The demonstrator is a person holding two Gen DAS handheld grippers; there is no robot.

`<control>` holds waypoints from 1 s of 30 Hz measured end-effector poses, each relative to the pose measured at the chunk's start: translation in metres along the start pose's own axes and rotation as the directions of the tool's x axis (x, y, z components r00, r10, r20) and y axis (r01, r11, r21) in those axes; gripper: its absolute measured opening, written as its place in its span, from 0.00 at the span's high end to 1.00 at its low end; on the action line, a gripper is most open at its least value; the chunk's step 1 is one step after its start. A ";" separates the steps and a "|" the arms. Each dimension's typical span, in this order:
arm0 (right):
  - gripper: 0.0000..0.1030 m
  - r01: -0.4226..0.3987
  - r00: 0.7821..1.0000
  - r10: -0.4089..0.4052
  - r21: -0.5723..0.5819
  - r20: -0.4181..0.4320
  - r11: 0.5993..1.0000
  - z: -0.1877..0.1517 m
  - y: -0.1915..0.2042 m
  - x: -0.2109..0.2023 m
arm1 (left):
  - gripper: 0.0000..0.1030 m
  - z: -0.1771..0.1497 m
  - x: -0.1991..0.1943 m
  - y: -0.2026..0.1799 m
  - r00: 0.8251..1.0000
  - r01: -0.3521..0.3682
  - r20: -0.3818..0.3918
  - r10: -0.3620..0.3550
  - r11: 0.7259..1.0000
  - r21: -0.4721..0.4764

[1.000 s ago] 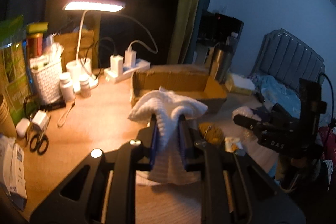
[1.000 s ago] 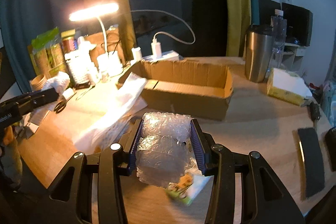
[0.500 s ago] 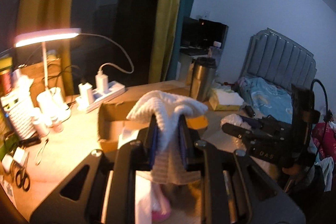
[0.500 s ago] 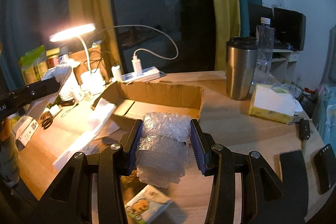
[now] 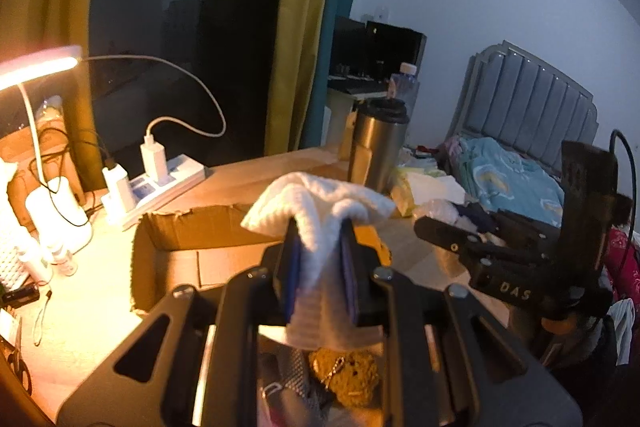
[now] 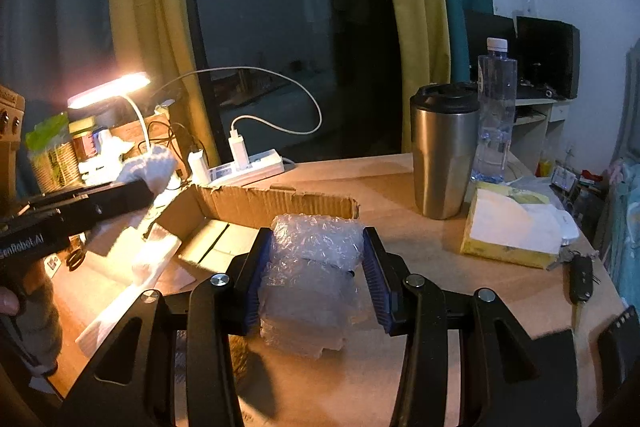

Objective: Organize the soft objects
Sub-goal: 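Carry the wipe and bubble-wrap bag into the cardboard box and open both grippers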

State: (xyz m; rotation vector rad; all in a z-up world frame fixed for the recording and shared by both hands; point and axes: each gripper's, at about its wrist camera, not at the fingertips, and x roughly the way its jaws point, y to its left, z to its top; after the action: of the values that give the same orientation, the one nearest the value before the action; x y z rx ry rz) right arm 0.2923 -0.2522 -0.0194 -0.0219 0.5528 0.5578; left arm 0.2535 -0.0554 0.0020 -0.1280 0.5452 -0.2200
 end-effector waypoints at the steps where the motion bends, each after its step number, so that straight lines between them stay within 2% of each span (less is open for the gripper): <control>1: 0.55 -0.004 1.000 0.004 0.003 -0.003 1.000 0.001 -0.001 0.006 | 0.82 -0.001 0.003 0.002 1.000 0.001 -0.005 -0.001 1.000 -0.001; 7: 0.55 -0.026 1.000 0.026 0.020 -0.015 0.999 0.008 -0.006 0.033 | 0.82 -0.001 0.033 0.004 1.000 -0.008 -0.030 0.008 1.000 -0.017; 13: 0.55 -0.041 0.998 0.042 0.039 -0.038 0.998 0.013 -0.009 0.057 | 0.82 -0.006 0.072 0.016 0.996 -0.008 -0.090 0.001 0.997 -0.078; 22: 0.54 -0.041 0.994 0.048 0.069 -0.102 0.997 0.006 -0.017 0.087 | 0.77 -0.021 0.113 0.029 0.979 -0.020 -0.202 -0.005 0.992 -0.123; 24: 0.52 -0.034 0.993 0.043 0.077 -0.112 0.996 0.005 -0.019 0.091 | 0.75 -0.025 0.119 0.032 0.973 -0.029 -0.232 -0.001 0.991 -0.127; 26: 0.43 -0.023 0.992 0.034 0.086 -0.119 0.996 0.005 -0.020 0.094 | 0.73 -0.028 0.125 0.033 0.967 -0.046 -0.256 0.014 0.992 -0.120; 28: 0.38 -0.008 0.992 0.018 0.087 -0.124 0.996 0.005 -0.020 0.095 | 0.70 -0.030 0.128 0.035 0.962 -0.056 -0.272 0.021 0.991 -0.120; 29: 0.36 -0.002 0.992 0.013 0.087 -0.125 0.996 0.005 -0.020 0.096 | 0.67 -0.031 0.128 0.035 0.960 -0.057 -0.278 0.022 0.991 -0.121; 30: 0.36 0.005 0.992 0.007 0.089 -0.126 0.996 0.006 -0.020 0.095 | 0.60 -0.031 0.128 0.035 0.960 -0.060 -0.280 0.024 0.991 -0.121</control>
State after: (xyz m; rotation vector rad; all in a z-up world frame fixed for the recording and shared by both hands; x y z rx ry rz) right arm 0.3729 -0.2213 -0.0651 0.0277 0.7004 0.5347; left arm 0.3498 -0.0537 -0.0942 -0.2119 0.8427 -0.1623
